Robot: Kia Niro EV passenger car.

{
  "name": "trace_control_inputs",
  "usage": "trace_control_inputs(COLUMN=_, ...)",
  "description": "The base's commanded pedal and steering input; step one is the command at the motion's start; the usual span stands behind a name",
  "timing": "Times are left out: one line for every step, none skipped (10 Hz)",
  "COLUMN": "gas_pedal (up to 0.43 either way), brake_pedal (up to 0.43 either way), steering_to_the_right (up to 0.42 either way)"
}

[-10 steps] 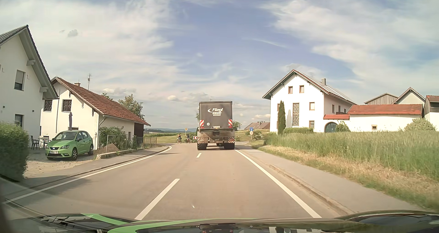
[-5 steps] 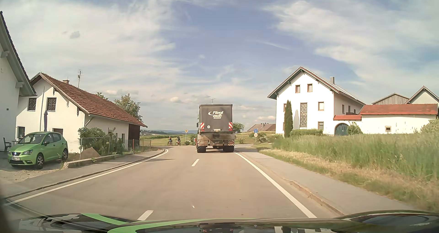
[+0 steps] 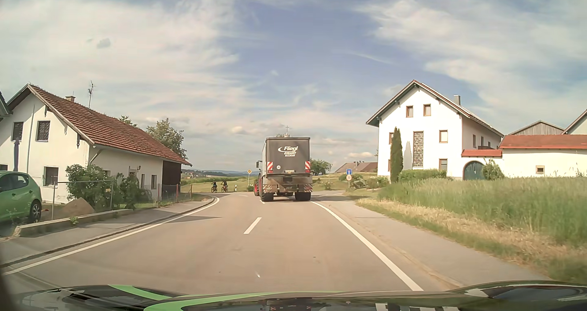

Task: Follow the waypoints while adhering to traffic rules and regulations

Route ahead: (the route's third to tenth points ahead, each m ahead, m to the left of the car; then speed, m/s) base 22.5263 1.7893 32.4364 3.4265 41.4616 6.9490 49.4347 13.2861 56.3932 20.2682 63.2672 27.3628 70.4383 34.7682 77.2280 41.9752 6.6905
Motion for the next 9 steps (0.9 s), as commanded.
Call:
trace_control_inputs(gas_pedal=0.150, brake_pedal=0.000, steering_to_the_right=-0.013)
trace_control_inputs(gas_pedal=0.150, brake_pedal=0.000, steering_to_the_right=-0.013)
trace_control_inputs(gas_pedal=0.150, brake_pedal=0.000, steering_to_the_right=-0.013)
trace_control_inputs(gas_pedal=0.150, brake_pedal=0.000, steering_to_the_right=-0.013)
trace_control_inputs(gas_pedal=0.150, brake_pedal=0.000, steering_to_the_right=-0.013)
trace_control_inputs(gas_pedal=0.150, brake_pedal=0.000, steering_to_the_right=-0.013)
trace_control_inputs(gas_pedal=0.150, brake_pedal=0.000, steering_to_the_right=-0.013)
trace_control_inputs(gas_pedal=0.150, brake_pedal=0.000, steering_to_the_right=-0.013)
trace_control_inputs(gas_pedal=0.150, brake_pedal=0.000, steering_to_the_right=-0.013)
